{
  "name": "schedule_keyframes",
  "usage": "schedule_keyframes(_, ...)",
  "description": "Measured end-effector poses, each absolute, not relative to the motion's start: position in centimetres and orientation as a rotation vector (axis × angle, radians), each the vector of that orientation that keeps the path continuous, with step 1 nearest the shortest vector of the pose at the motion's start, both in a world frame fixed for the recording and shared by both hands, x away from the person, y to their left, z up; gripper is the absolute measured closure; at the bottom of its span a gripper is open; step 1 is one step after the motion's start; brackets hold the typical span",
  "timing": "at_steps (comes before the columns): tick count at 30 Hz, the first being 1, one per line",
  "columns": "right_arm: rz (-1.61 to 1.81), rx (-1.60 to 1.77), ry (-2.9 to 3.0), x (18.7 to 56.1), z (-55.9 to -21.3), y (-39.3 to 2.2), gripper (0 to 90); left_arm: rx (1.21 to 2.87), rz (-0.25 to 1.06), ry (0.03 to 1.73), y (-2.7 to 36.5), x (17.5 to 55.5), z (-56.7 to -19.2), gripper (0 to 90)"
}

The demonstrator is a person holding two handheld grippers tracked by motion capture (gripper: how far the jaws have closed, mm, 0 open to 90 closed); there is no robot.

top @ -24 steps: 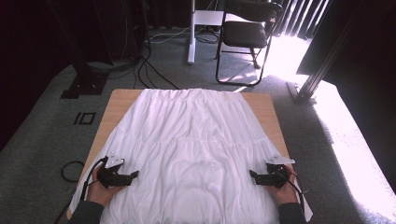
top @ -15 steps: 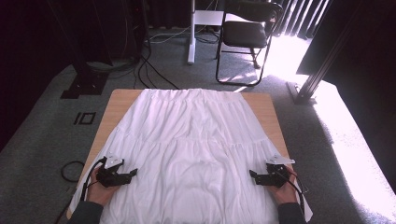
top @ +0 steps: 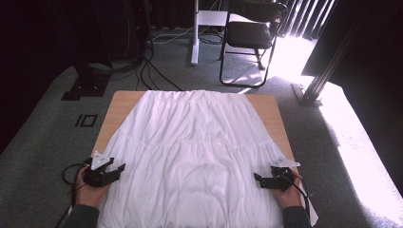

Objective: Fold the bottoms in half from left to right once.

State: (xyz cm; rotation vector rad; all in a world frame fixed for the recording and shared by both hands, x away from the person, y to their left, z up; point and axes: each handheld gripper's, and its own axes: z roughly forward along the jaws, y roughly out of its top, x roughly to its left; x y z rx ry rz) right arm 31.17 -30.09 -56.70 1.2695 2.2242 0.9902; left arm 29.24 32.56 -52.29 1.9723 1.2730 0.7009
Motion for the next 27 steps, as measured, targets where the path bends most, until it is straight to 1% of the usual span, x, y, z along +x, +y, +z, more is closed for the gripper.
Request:
schedule_keyframes(2, 0.990, 1.270, 2.224, 31.2, -56.7, -30.1, 12.2, 1.948, 0.756, 1.339, 33.5, 29.1, -52.1, 47.2)
schedule_keyframes(4, 0.990, 1.270, 2.224, 31.2, -56.7, -30.1, 12.3, 1.923, 0.806, 1.397, 34.3, 29.1, -52.2, 43.4)
schedule_keyframes(8, 0.990, 1.269, 2.224, 31.2, -56.7, -30.1, 12.3, 1.888, 0.830, 1.506, 35.8, 29.5, -53.1, 38.0)
schedule_keyframes(10, 0.990, 1.268, 2.224, 31.2, -56.7, -30.1, 12.3, 1.872, 0.798, 1.535, 36.3, 29.6, -53.7, 35.1)
schedule_keyframes(13, 0.990, 1.269, 2.224, 31.2, -56.7, -30.1, 12.3, 1.900, 0.739, 1.569, 36.7, 30.0, -54.7, 29.1)
schedule_keyframes(14, 0.990, 1.269, 2.224, 31.2, -56.7, -30.1, 12.3, 1.902, 0.726, 1.576, 36.7, 30.1, -55.0, 28.4)
schedule_keyframes(15, 0.990, 1.269, 2.224, 31.2, -56.7, -30.1, 12.3, 1.881, 0.685, 1.579, 37.0, 30.1, -55.1, 27.2)
schedule_keyframes(19, 0.990, 1.269, 2.223, 31.2, -56.7, -30.1, 12.4, 1.904, 0.664, 1.561, 36.7, 29.9, -55.1, 24.3)
schedule_keyframes(22, 0.990, 1.269, 2.223, 31.2, -56.7, -30.1, 12.5, 1.921, 0.634, 1.526, 36.3, 29.7, -55.1, 24.1)
schedule_keyframes(24, 0.991, 1.270, 2.222, 31.2, -56.7, -30.1, 12.5, 1.937, 0.633, 1.516, 36.0, 29.7, -55.1, 21.7)
schedule_keyframes(26, 0.991, 1.269, 2.222, 31.2, -56.7, -30.1, 12.5, 1.950, 0.631, 1.527, 35.8, 29.7, -55.0, 22.3)
schedule_keyframes(27, 0.991, 1.270, 2.222, 31.2, -56.7, -30.1, 12.5, 1.953, 0.629, 1.532, 35.8, 29.7, -54.8, 24.6)
